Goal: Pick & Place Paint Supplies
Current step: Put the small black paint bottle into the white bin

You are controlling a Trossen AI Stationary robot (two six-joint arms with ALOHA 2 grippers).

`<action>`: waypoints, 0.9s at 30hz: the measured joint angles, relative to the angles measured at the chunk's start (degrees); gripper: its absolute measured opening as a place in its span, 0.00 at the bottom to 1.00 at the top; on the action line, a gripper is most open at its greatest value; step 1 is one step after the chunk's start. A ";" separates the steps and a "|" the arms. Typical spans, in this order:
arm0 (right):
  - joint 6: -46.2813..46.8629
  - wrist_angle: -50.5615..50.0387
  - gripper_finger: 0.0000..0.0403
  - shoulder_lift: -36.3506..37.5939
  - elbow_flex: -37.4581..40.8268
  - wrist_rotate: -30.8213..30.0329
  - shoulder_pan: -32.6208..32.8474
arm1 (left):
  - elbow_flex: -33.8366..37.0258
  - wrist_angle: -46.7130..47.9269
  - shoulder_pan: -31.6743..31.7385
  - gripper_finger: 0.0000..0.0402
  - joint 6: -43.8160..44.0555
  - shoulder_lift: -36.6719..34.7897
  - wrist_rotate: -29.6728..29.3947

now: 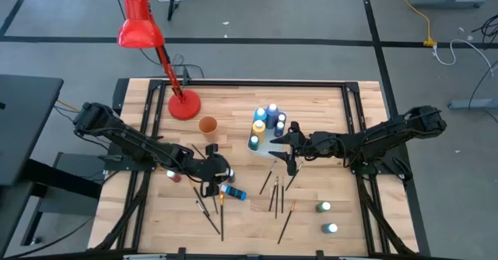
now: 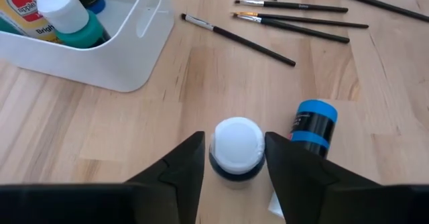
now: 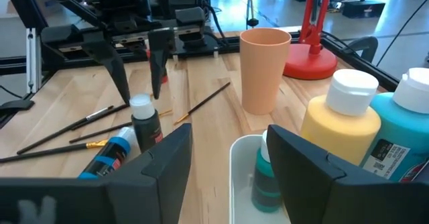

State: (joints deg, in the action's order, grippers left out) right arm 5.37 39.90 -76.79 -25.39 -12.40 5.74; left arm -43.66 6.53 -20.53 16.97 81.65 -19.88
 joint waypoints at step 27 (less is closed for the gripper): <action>1.20 4.57 0.49 -0.02 0.00 4.21 1.25 | 5.68 -11.06 0.07 0.53 0.67 0.00 0.53</action>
State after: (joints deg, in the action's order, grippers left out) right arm 6.57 44.47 -76.82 -25.39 -8.19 6.98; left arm -37.98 -4.52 -20.47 17.64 81.64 -19.35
